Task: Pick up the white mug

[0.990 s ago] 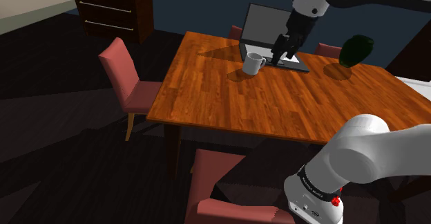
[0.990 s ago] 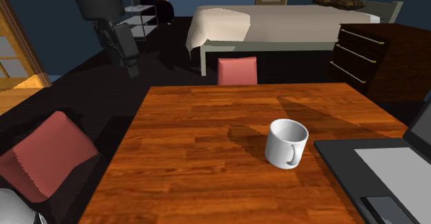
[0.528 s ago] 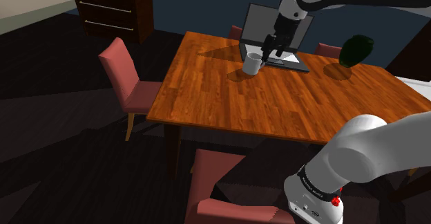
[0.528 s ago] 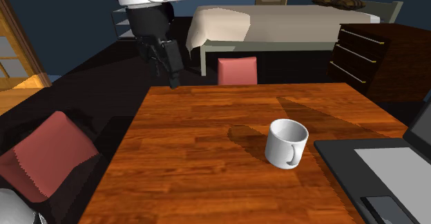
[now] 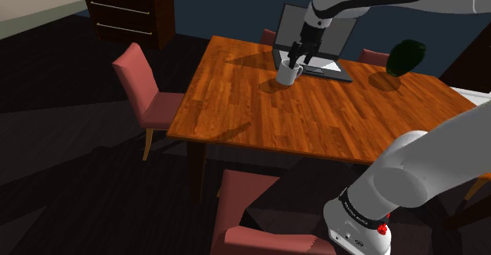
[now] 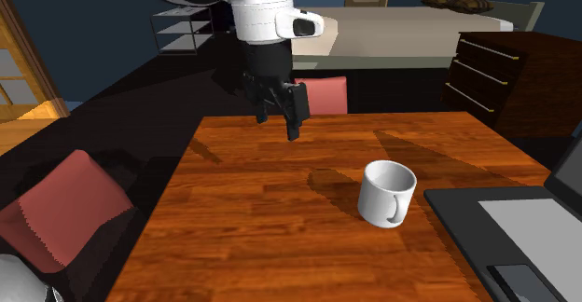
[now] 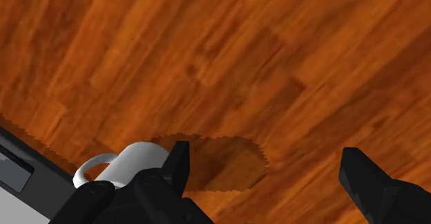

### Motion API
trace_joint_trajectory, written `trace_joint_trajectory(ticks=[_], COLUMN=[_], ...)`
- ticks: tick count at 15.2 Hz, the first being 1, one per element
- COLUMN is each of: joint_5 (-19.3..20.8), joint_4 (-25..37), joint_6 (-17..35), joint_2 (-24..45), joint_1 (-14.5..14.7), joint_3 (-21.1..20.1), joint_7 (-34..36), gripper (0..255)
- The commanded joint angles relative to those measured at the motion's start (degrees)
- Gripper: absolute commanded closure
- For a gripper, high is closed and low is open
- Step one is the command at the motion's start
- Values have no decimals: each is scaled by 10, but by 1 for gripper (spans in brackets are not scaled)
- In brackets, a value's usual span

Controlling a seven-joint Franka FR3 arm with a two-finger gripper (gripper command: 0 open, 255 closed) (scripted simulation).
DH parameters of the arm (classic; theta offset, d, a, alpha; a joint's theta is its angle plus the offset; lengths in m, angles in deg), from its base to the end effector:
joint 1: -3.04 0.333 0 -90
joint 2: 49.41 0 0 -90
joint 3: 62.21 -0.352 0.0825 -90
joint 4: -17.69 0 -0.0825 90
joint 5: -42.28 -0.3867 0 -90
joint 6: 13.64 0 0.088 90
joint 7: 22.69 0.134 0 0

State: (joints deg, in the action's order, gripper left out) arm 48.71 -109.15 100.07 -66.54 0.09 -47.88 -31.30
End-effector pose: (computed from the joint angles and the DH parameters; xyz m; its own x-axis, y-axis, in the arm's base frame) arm 0.4398 -0.1553 0.5086 0.9935 -0.0994 0.0562 -0.1018 -0.9939 0.0412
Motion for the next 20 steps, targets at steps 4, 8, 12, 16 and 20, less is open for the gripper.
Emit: trace_joint_trajectory(ticks=[4,8,12,16,20], joint_5=[-33,-71,-112,-144,-149], joint_4=[82,156,244,331,313], joint_6=[29,39,36,23,50], joint_2=[116,209,304,387,396], joint_1=[-5,-18,-40,-66,-67], joint_3=[32,49,55,53,51], joint_7=[-46,-86,-122,-146,-149], gripper=[0,0,0,0,0])
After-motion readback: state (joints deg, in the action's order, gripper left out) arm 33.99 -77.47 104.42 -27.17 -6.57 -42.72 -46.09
